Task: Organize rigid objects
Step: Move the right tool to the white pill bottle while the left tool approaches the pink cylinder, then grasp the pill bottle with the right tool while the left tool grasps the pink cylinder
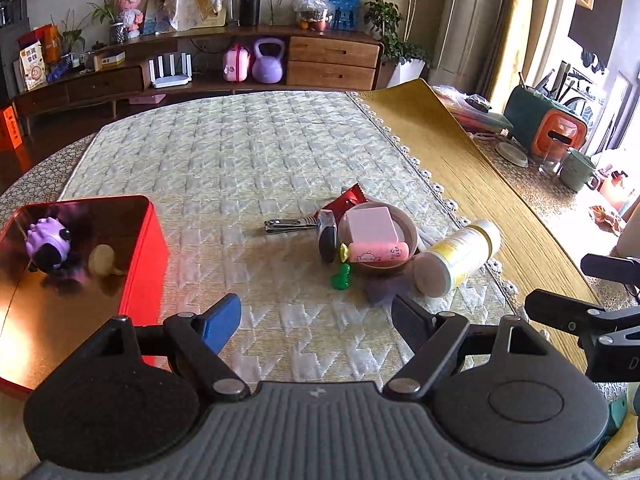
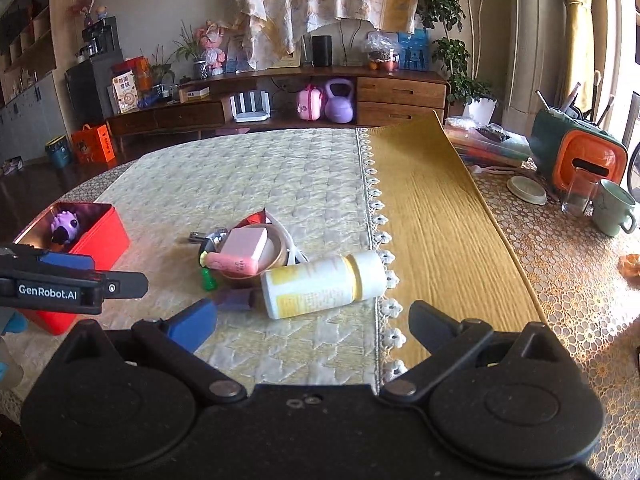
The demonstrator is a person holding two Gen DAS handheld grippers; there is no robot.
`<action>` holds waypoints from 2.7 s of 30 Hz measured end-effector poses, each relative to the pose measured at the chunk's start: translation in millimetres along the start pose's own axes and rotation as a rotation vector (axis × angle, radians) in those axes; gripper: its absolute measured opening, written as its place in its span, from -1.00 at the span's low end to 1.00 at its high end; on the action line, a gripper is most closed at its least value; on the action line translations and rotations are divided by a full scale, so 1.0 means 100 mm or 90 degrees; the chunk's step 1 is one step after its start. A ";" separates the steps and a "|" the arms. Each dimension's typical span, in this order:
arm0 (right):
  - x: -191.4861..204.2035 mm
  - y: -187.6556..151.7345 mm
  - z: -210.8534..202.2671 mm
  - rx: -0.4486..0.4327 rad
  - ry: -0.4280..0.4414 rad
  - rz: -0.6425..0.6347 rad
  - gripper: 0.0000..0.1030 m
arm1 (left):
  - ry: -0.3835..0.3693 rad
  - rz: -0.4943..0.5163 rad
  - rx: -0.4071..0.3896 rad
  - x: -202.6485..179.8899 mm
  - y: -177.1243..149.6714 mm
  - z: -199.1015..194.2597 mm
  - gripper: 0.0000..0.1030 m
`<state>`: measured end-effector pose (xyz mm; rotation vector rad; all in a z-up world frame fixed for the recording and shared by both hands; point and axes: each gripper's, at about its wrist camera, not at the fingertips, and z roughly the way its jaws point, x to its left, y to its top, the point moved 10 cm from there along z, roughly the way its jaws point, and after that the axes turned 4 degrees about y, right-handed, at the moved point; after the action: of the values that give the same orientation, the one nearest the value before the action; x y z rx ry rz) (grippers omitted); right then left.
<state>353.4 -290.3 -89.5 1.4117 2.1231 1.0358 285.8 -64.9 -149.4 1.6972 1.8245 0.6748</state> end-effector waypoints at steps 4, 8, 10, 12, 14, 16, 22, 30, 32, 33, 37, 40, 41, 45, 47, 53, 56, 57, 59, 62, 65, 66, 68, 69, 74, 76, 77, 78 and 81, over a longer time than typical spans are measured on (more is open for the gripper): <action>-0.06 -0.03 0.13 0.015 0.008 -0.002 0.99 | -0.002 0.002 0.009 -0.09 0.00 0.14 0.60; -0.04 -0.04 0.23 0.019 0.026 -0.039 0.99 | -0.004 0.006 0.009 -0.17 0.03 0.26 0.60; -0.03 -0.03 0.29 0.018 0.030 -0.069 0.99 | -0.012 0.002 0.009 -0.21 0.06 0.31 0.60; -0.03 -0.03 0.35 0.023 0.027 -0.088 0.99 | -0.019 -0.001 0.012 -0.25 0.08 0.37 0.60; -0.05 -0.02 0.40 0.028 0.029 -0.090 0.99 | -0.021 0.000 0.015 -0.29 0.09 0.42 0.60; -0.09 0.01 0.42 0.033 0.038 -0.082 0.99 | -0.023 0.001 0.018 -0.32 0.10 0.47 0.60; -0.44 0.14 0.45 0.045 0.014 -0.029 0.99 | -0.021 0.002 0.006 -0.34 0.17 0.55 0.60; -0.65 0.20 0.60 0.065 -0.042 0.081 0.97 | -0.014 0.012 0.000 -0.47 0.16 0.68 0.60; -0.65 0.21 0.67 0.071 -0.051 0.110 0.94 | -0.016 0.010 -0.001 -0.50 0.16 0.71 0.60; -0.64 0.22 0.71 0.075 -0.055 0.132 0.94 | -0.017 0.010 -0.003 -0.52 0.16 0.72 0.60; -0.62 0.22 0.85 0.086 -0.066 0.207 0.88 | -0.011 -0.003 -0.006 -0.51 0.17 0.75 0.59; -0.62 0.16 0.93 0.099 -0.069 0.271 0.81 | -0.013 -0.019 0.003 -0.49 0.17 0.79 0.58; -0.62 0.14 0.94 0.102 -0.064 0.287 0.75 | -0.013 -0.023 0.005 -0.48 0.18 0.80 0.58; -0.59 0.08 1.01 0.116 -0.042 0.347 0.59 | -0.013 -0.036 0.008 -0.45 0.20 0.84 0.58; -0.57 0.05 1.05 0.122 -0.033 0.365 0.55 | -0.012 -0.037 0.009 -0.44 0.19 0.85 0.57; -0.54 0.03 1.09 0.125 -0.026 0.381 0.45 | -0.018 -0.029 0.016 -0.47 0.16 0.89 0.28; -0.53 0.03 1.07 0.118 -0.019 0.384 0.31 | -0.026 -0.020 0.013 -0.49 0.15 0.87 0.15; -0.53 0.04 1.06 0.114 -0.016 0.386 0.27 | -0.024 -0.016 0.011 -0.50 0.15 0.86 0.15; -0.53 0.04 1.04 0.106 -0.012 0.386 0.11 | -0.023 -0.014 0.010 -0.49 0.14 0.85 0.15; -0.53 0.04 0.98 0.089 -0.001 0.387 -0.09 | -0.024 -0.016 0.009 -0.46 0.13 0.83 0.15; -0.51 0.02 0.93 0.084 0.011 0.379 -0.10 | -0.028 -0.018 0.009 -0.43 0.11 0.79 0.15; -0.50 0.00 0.91 0.084 0.016 0.376 -0.10 | -0.029 -0.018 0.008 -0.42 0.11 0.77 0.15; -0.47 -0.03 0.86 0.086 0.025 0.368 -0.10 | -0.033 -0.017 0.009 -0.42 0.10 0.73 0.15; -0.44 -0.05 0.83 0.085 0.029 0.365 -0.10 | -0.034 -0.014 0.010 -0.42 0.09 0.71 0.15; -0.36 -0.09 0.67 0.082 0.044 0.348 -0.13 | -0.036 -0.011 0.016 -0.37 0.03 0.60 0.15; -0.32 -0.10 0.61 0.083 0.051 0.343 -0.13 | -0.036 -0.017 0.022 -0.33 0.00 0.56 0.15; -0.30 -0.10 0.58 0.082 0.054 0.339 -0.14 | -0.034 -0.019 0.025 -0.31 -0.02 0.53 0.15; -0.27 -0.10 0.55 0.080 0.056 0.335 -0.14 | -0.033 -0.021 0.027 -0.28 -0.03 0.51 0.15; -0.19 -0.08 0.46 0.073 0.069 0.326 -0.14 | -0.031 -0.027 0.031 -0.20 -0.07 0.40 0.15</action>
<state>387.1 -291.9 -126.7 2.0675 1.9608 1.2034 309.8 -86.0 -182.0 1.6864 1.8513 0.5703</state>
